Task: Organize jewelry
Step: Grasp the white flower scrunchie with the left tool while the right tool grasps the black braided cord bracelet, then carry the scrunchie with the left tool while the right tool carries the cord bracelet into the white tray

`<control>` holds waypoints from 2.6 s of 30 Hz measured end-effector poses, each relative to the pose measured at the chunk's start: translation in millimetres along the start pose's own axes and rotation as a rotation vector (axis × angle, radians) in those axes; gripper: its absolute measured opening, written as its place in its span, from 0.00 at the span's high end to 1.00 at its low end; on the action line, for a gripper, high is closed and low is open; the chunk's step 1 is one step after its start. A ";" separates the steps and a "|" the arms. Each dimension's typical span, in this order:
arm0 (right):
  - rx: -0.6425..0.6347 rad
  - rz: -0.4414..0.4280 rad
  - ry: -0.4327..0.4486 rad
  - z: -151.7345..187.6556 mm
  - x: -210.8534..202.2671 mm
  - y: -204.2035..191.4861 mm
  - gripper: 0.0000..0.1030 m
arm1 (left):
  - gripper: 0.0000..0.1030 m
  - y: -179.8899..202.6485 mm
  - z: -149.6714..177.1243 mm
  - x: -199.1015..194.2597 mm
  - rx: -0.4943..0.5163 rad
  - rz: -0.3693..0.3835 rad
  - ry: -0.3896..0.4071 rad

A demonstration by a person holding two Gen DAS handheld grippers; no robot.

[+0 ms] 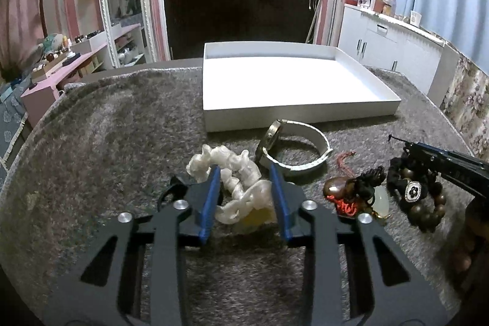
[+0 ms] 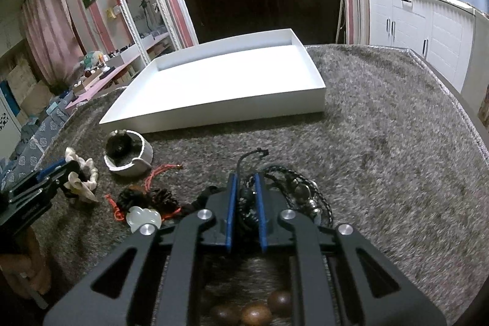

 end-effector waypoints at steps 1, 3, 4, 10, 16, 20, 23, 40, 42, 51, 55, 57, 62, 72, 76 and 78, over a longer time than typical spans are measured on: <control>0.001 0.000 0.001 0.1 0.0 0.6 0.91 | 0.79 0.2 1.1 0.6 0.000 0.003 -0.002; 0.002 0.002 0.002 -0.3 -0.2 0.6 0.91 | 0.82 -0.5 0.6 1.1 -0.006 0.000 -0.003; 0.004 0.000 0.003 -0.2 -0.3 0.6 0.92 | 0.86 -1.1 0.8 1.4 -0.012 -0.001 -0.006; 0.002 -0.001 0.017 -2.8 -6.1 -1.1 0.92 | 0.94 -0.7 -1.0 -1.0 -0.019 0.014 -0.012; -0.020 0.006 0.046 -9.5 -19.4 -6.4 0.92 | 0.95 -3.8 -10.7 -14.7 -0.024 0.008 0.022; -0.064 0.021 0.072 -18.1 -33.3 -16.8 0.92 | 0.95 -7.0 -22.5 -30.1 -0.026 0.001 0.061; -0.105 0.038 0.093 -27.0 -43.7 -25.4 0.92 | 0.95 -9.0 -33.5 -42.1 -0.029 0.001 0.092; -0.293 0.119 0.202 -100.2 -77.2 -59.6 0.92 | 0.95 -27.6 -115.3 -73.4 -0.064 -0.035 0.236; -0.311 0.123 0.202 -107.6 -74.0 -61.7 0.92 | 0.95 -26.9 -122.5 -70.9 -0.063 -0.045 0.244; -0.329 0.125 0.181 -125.5 -44.3 -57.9 0.92 | 0.95 -17.3 -141.1 -37.8 -0.056 -0.058 0.221; -0.313 0.112 0.181 -134.1 -30.2 -48.0 0.92 | 0.95 -12.8 -149.8 -18.8 -0.083 -0.037 0.205; -0.296 0.103 0.180 -140.1 -24.3 -42.7 0.92 | 0.95 -10.4 -152.9 -10.2 -0.077 -0.040 0.202; -0.268 0.113 0.189 -155.8 -7.6 -27.4 0.92 | 0.95 -2.6 -159.5 23.0 -0.063 -0.059 0.165; -0.237 0.141 0.007 -139.6 60.7 13.3 0.92 | 0.95 7.8 -137.1 86.9 -0.060 -0.068 0.037; -0.235 0.159 -0.066 -126.2 86.1 22.4 0.92 | 0.95 11.1 -129.1 104.5 -0.040 -0.058 -0.010; -0.237 0.166 -0.087 -121.3 93.0 22.6 0.92 | 0.95 13.9 -124.0 113.7 -0.032 -0.035 -0.050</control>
Point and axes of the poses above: each gripper's, at about its wrist camera, not at the fingertips, and x roughly the way its jaws point, y to its right, z to its underside, the point moved 8 cm from there along x, roughly the way its jaws point, and after that the axes turned 15 degrees about -z, right-handed, at the moved point
